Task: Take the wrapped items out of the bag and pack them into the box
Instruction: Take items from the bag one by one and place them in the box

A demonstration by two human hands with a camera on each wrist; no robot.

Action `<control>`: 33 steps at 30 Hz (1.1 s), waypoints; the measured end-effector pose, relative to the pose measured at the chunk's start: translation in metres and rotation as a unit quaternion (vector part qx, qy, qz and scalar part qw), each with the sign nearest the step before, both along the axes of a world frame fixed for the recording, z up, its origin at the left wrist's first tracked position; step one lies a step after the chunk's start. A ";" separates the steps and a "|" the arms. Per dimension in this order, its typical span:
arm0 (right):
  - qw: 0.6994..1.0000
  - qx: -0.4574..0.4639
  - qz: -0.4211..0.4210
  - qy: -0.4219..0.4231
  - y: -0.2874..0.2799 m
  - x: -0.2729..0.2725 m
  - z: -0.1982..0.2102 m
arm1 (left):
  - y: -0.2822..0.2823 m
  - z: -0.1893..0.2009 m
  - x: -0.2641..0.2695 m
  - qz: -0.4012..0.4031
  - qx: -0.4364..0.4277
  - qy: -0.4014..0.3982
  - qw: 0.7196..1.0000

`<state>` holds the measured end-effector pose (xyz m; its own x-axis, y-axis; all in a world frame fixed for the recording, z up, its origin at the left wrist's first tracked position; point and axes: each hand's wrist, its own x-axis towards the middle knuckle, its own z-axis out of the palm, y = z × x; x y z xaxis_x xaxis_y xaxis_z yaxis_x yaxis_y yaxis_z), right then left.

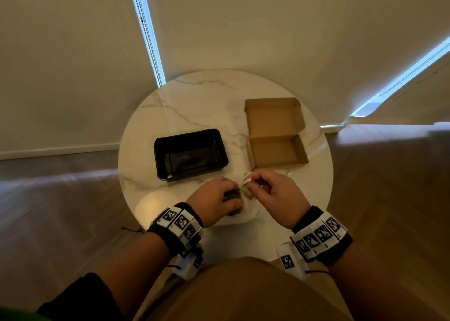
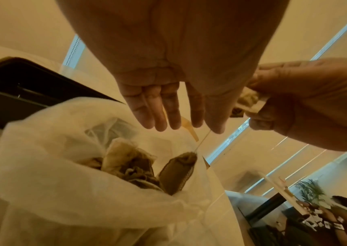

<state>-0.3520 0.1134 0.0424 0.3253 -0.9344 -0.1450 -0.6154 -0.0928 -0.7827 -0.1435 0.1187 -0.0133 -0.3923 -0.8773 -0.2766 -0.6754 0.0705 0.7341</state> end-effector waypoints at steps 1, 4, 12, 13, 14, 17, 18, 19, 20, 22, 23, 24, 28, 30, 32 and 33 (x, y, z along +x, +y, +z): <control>1.000 0.008 -0.010 -0.011 0.000 0.000 0.000 | 0.000 -0.002 -0.002 0.004 0.012 0.026 1.000; 0.998 0.009 -0.054 -0.030 -0.002 -0.002 0.001 | 0.001 -0.001 -0.005 0.034 0.067 0.109 0.991; 0.976 0.054 -0.150 -0.147 -0.013 -0.014 0.014 | 0.007 -0.003 0.011 0.042 0.065 -0.005 0.997; 0.975 0.063 -0.147 -0.154 -0.013 -0.013 0.014 | 0.006 0.001 0.010 0.044 0.062 0.002 0.997; 0.974 0.071 -0.143 -0.159 -0.013 -0.012 0.015 | 0.006 0.004 0.008 0.049 0.064 0.023 0.997; 0.974 0.094 -0.124 -0.168 -0.009 -0.004 0.015 | 0.002 0.018 -0.002 0.101 0.132 0.180 0.970; 0.974 0.099 -0.118 -0.166 -0.008 -0.001 0.014 | 0.000 0.022 -0.004 0.116 0.146 0.224 0.957; 0.975 0.104 -0.113 -0.162 -0.007 0.002 0.014 | -0.003 0.025 -0.006 0.123 0.144 0.250 0.949; 0.976 0.108 -0.109 -0.157 -0.007 0.004 0.014 | -0.006 0.027 -0.007 0.124 0.133 0.268 0.946; 0.978 0.108 -0.104 -0.145 -0.006 0.009 0.014 | -0.009 0.031 -0.005 0.123 0.115 0.288 0.943; 0.979 0.104 -0.103 -0.139 -0.006 0.011 0.013 | -0.011 0.033 -0.002 0.128 0.113 0.294 0.941; 0.980 0.101 -0.103 -0.135 -0.006 0.013 0.012 | -0.013 0.032 0.001 0.135 0.115 0.296 0.939; 0.979 0.103 -0.116 -0.132 -0.004 0.019 0.006 | -0.015 0.026 0.011 0.163 0.121 0.277 0.939; 0.974 0.114 -0.130 -0.146 -0.001 0.023 0.002 | -0.013 0.024 0.014 0.177 0.127 0.278 0.936; 0.970 0.129 -0.135 -0.157 0.002 0.026 -0.004 | -0.010 0.021 0.017 0.188 0.131 0.277 0.933; 0.970 0.135 -0.129 -0.156 0.003 0.027 -0.008 | -0.008 0.019 0.017 0.192 0.134 0.278 0.931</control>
<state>-0.3254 0.1167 0.0348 0.1532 -0.9324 -0.3273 -0.3194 0.2667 -0.9093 -0.1262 0.1102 0.0059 -0.2110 -0.9113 -0.3536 -0.1220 -0.3344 0.9345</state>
